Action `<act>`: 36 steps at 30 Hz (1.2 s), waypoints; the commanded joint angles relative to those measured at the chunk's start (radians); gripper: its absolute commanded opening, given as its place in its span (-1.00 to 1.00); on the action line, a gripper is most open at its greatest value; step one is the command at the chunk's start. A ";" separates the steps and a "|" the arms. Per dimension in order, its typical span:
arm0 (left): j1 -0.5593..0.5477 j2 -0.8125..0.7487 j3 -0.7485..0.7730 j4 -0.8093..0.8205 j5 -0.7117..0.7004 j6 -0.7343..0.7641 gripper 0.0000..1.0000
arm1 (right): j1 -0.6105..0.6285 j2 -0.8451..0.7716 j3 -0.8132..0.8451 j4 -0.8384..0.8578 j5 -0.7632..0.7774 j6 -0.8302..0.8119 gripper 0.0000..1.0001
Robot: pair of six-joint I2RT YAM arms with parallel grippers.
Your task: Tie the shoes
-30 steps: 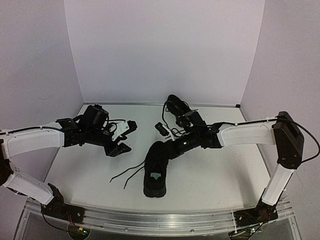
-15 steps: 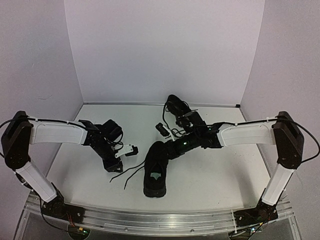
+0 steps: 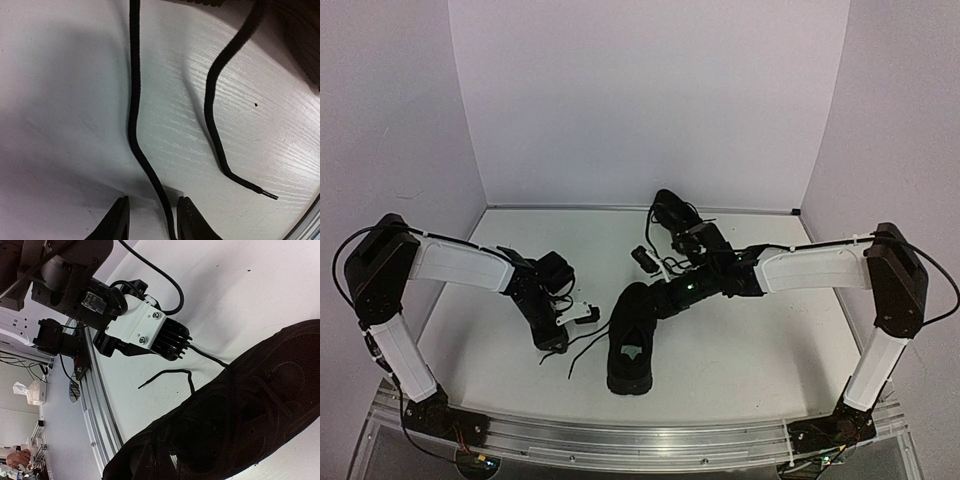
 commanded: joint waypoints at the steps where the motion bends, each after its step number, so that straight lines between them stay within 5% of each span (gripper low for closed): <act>1: -0.002 0.028 0.009 0.037 0.028 -0.026 -0.44 | -0.008 -0.006 0.035 0.000 0.013 0.005 -1.00; 7: 0.002 -0.001 0.025 0.027 0.036 -0.066 -0.99 | -0.014 -0.002 0.035 0.000 0.019 0.005 -1.00; 14: 0.000 -0.219 0.069 0.014 0.040 -0.121 -1.00 | -0.020 -0.004 0.036 0.000 0.029 0.017 -1.00; 28: -0.161 -0.694 0.110 0.019 -0.219 -0.295 -1.00 | -0.058 -0.020 0.043 -0.002 0.046 0.035 -1.00; 36: -0.162 -0.641 0.223 -0.213 -0.388 -0.403 -1.00 | -0.063 -0.015 0.049 -0.003 0.041 0.038 -1.00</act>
